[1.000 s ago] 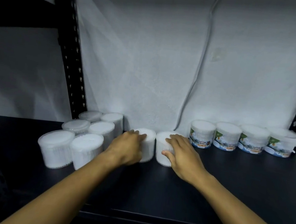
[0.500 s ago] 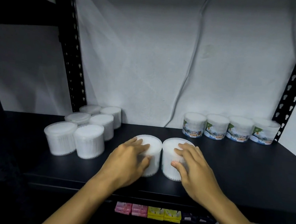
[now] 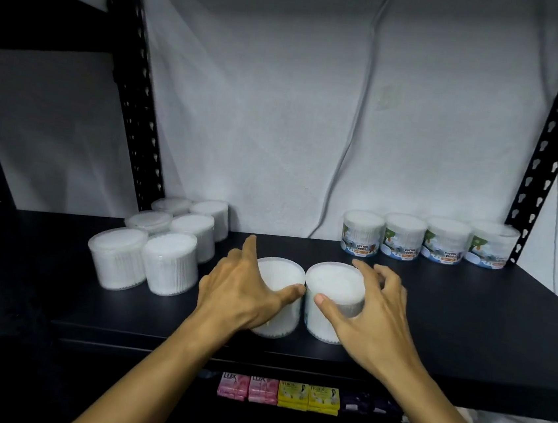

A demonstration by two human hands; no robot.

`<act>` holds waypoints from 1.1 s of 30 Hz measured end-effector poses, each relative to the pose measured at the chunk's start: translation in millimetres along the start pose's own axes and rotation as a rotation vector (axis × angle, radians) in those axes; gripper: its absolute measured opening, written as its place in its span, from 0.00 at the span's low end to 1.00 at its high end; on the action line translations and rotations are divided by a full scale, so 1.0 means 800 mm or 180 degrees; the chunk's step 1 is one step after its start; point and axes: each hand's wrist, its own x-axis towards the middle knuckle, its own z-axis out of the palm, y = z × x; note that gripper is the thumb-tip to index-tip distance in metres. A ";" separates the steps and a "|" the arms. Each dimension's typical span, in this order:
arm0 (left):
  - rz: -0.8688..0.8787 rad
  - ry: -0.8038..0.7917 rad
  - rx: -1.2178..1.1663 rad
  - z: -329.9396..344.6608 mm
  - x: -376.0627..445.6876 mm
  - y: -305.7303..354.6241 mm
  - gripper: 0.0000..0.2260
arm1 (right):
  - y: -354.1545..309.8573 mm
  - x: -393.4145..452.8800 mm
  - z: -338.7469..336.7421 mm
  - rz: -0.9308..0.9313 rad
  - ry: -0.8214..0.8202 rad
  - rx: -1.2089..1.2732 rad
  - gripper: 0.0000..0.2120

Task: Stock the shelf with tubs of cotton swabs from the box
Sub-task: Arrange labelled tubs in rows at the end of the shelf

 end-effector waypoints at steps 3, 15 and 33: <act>-0.0083 -0.0052 0.0037 0.001 0.007 0.005 0.52 | -0.001 0.000 0.004 0.0112 -0.0021 0.0232 0.37; 0.0694 -0.1014 -0.1121 -0.004 0.036 -0.034 0.39 | 0.038 0.028 -0.028 -0.0210 -0.0935 0.0609 0.28; 0.0096 -0.0509 -0.0169 0.002 0.034 -0.011 0.43 | 0.007 0.020 -0.011 0.0202 -0.0461 0.0132 0.33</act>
